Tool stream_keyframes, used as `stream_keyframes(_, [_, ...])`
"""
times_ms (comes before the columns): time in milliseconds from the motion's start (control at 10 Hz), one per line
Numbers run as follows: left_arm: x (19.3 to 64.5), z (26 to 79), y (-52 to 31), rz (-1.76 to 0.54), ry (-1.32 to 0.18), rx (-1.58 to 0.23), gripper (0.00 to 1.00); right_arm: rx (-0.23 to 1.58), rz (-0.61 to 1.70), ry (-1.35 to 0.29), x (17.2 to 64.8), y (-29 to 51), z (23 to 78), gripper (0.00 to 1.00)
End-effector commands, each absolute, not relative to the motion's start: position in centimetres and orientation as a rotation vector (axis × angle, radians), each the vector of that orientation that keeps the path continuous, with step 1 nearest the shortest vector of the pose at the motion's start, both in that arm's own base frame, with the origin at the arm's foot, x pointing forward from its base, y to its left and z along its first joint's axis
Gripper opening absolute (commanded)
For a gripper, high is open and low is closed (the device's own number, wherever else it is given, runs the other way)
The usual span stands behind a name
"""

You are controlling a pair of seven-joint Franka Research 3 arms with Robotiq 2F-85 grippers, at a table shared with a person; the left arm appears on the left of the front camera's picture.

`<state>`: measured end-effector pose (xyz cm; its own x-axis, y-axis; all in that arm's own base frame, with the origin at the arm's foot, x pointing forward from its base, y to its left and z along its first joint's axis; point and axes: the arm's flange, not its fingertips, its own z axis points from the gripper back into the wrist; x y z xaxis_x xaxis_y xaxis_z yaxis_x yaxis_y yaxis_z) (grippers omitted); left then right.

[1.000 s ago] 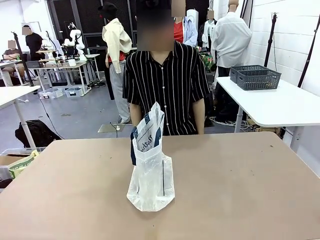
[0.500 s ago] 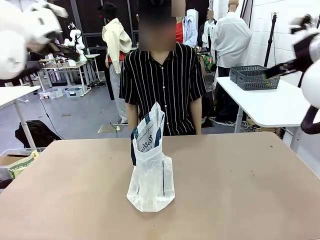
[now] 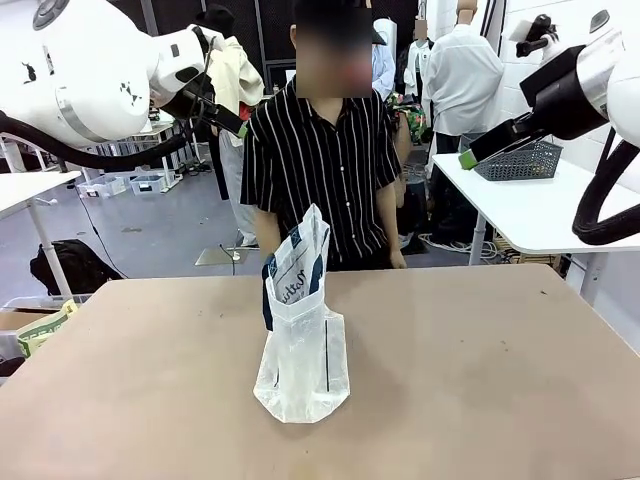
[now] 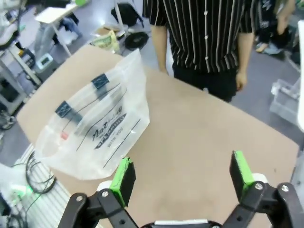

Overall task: Transfer purchased items from the store into the shopping bag.
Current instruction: Open the Reusable shopping bag in the center of the table.

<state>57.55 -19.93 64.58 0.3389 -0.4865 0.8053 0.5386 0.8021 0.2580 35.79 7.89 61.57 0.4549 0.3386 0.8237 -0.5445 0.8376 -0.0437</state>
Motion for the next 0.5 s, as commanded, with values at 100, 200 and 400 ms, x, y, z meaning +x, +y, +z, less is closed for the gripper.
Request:
stream_keyframes(100, [56.6,63.1,-20.3,-0.575,-1.011,-0.142,1.00,0.240,0.551,-0.954,35.8,7.9,61.6,1.00])
stream_keyframes(200, [56.6,62.2,-22.4,-0.582,-1.007,-0.187,1.00,0.286,0.597,-0.918,35.4,10.4,61.3,1.00])
stream_keyframes(400, [57.1,60.9,-25.8,-0.490,-0.899,-0.150,1.00,0.312,0.648,-0.786,34.8,16.5,61.4,1.00])
